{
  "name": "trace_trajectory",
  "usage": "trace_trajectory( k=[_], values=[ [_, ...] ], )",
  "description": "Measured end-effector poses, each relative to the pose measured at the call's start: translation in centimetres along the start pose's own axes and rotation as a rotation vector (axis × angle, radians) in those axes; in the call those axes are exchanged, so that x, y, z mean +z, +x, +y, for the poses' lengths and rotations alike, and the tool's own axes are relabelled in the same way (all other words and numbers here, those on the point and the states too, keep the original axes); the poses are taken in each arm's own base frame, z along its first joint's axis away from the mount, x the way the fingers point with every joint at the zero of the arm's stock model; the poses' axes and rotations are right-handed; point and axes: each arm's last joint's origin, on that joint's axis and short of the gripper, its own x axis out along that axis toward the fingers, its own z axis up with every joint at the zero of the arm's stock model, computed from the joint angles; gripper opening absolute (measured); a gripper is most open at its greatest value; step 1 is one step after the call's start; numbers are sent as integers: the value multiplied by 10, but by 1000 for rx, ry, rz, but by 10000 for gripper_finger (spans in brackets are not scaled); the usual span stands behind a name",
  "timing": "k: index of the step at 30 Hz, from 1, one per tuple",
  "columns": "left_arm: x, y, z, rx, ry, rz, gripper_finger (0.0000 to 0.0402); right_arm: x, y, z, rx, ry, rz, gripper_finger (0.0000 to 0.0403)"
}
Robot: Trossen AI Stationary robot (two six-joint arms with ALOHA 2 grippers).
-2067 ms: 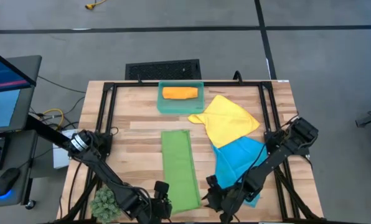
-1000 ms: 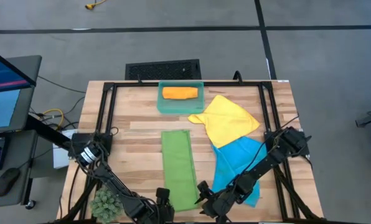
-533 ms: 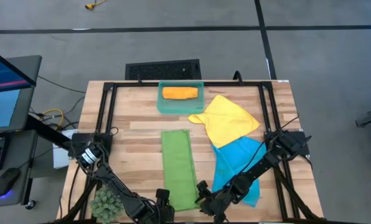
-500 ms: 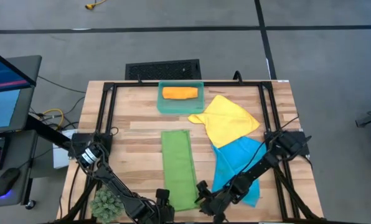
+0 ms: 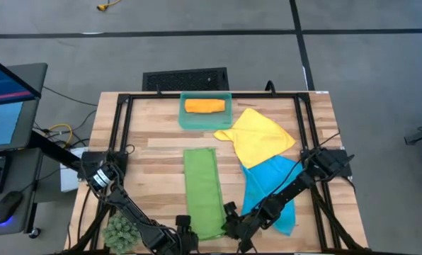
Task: Roll microfiber towels into tight, uniform cylinder then place into a basket
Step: Fold the green towel
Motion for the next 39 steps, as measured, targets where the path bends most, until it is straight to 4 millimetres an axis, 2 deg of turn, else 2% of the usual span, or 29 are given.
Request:
trace_trajectory(
  k=[3,7,9,14,16,21,25,30,39],
  values=[
    [0,0,0,13,-34,-12,175,0,0,0,-5,34,-2,72],
    [0,1,1,17,-51,-16,135,0,-1,1,-4,33,0,16],
    [0,1,0,18,-51,-18,106,0,-1,1,-3,32,1,10],
    [0,1,1,24,-32,-22,26,0,-1,1,-2,32,1,31],
    [0,1,1,27,-31,-22,8,0,-1,1,-2,32,1,29],
    [1,0,0,21,-34,-26,7,-1,-2,7,7,22,1,7],
    [9,-4,-7,-9,-21,-25,3,2,-4,16,28,7,-1,15],
    [26,-23,-16,-3,-15,-30,2,13,-8,30,41,-13,-32,6],
    [45,-47,-17,65,-9,-25,2,38,-23,44,-113,-47,53,6]
  ],
)
